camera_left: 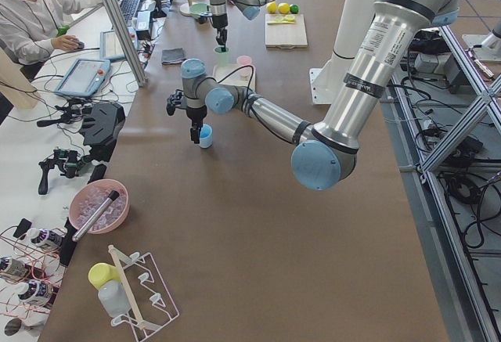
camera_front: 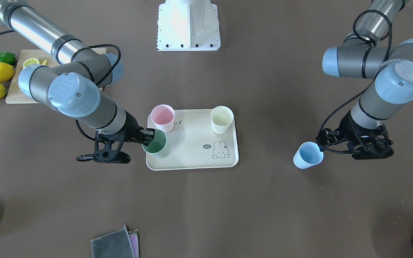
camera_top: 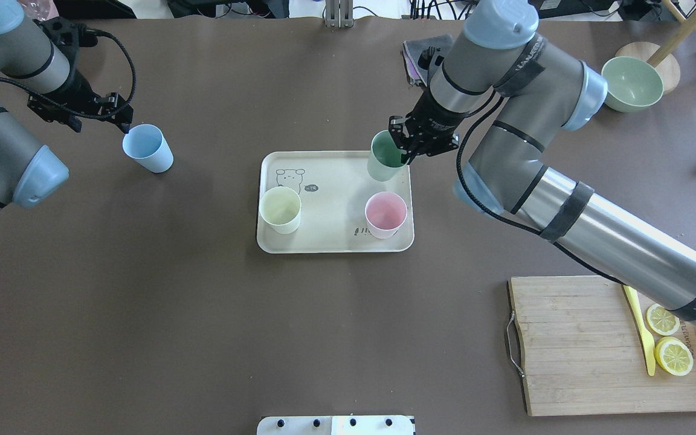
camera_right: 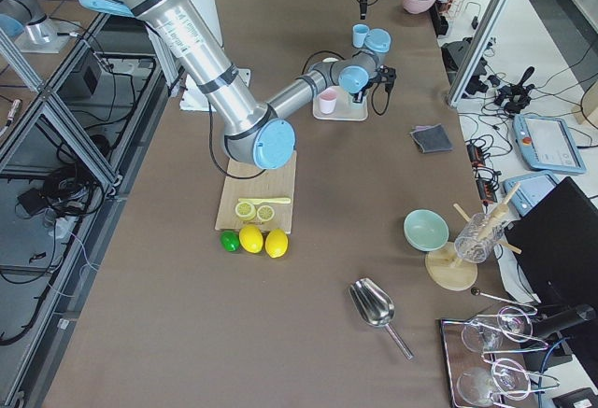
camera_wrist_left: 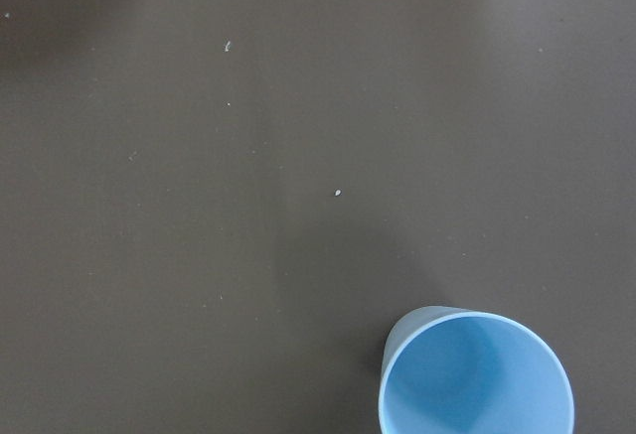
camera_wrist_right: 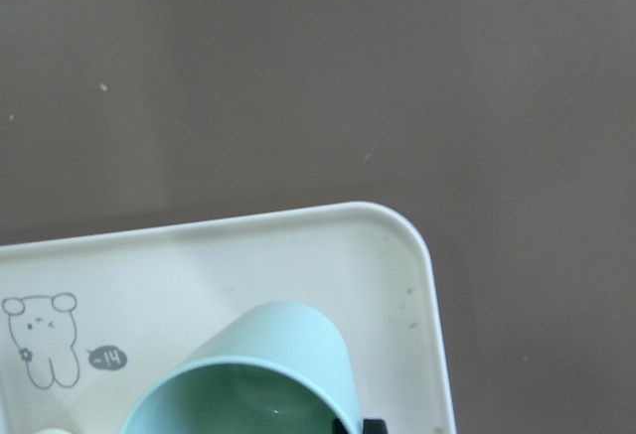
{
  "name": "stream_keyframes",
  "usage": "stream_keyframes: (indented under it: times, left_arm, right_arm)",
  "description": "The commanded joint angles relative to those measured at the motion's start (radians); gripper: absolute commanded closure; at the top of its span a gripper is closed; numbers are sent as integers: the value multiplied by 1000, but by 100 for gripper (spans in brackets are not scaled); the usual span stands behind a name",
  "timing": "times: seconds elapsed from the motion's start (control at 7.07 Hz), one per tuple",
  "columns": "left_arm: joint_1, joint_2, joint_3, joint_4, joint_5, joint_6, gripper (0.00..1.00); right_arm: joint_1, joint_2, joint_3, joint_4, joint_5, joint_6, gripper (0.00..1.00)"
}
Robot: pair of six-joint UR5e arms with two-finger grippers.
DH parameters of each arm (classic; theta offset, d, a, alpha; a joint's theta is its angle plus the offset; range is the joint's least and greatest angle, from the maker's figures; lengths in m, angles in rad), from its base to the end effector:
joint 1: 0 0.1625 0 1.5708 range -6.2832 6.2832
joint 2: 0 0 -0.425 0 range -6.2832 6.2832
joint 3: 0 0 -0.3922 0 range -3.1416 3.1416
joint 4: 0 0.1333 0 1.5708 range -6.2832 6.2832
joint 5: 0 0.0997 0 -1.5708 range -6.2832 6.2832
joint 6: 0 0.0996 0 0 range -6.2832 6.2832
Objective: Place all cups on tray
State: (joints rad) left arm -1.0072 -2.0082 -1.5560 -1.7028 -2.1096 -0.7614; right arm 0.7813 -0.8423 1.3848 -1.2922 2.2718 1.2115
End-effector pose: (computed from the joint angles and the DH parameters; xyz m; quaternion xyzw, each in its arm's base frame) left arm 0.2871 -0.6082 0.4068 0.0506 0.3641 -0.0190 0.9298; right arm -0.4785 -0.5719 0.2560 -0.0626 -0.4855 0.0464 0.8708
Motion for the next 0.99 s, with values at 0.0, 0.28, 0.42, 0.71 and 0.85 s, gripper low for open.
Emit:
stream_keyframes:
  times: [0.0, 0.28, 0.42, 0.71, 0.85]
  left_arm:
    - [6, -27, 43, -3, -1, 2, 10]
    - [34, -38, 105, -89, 0, -37, 23]
    - [45, -38, 109, -97, 0, -48, 34]
    - [59, -34, 106, -97, 0, -52, 97]
    - [59, -37, 105, -97, -1, -52, 100]
  right_arm:
    - [-82, 9, -6, -2, -111, 33, 100]
    - [-89, 12, -3, -9, -117, 36, 43]
    - [-89, 14, 0, -7, -117, 31, 0]
    - [-68, 16, 40, -13, -101, 34, 0]
    - [-57, 16, 43, -13, -100, 34, 0]
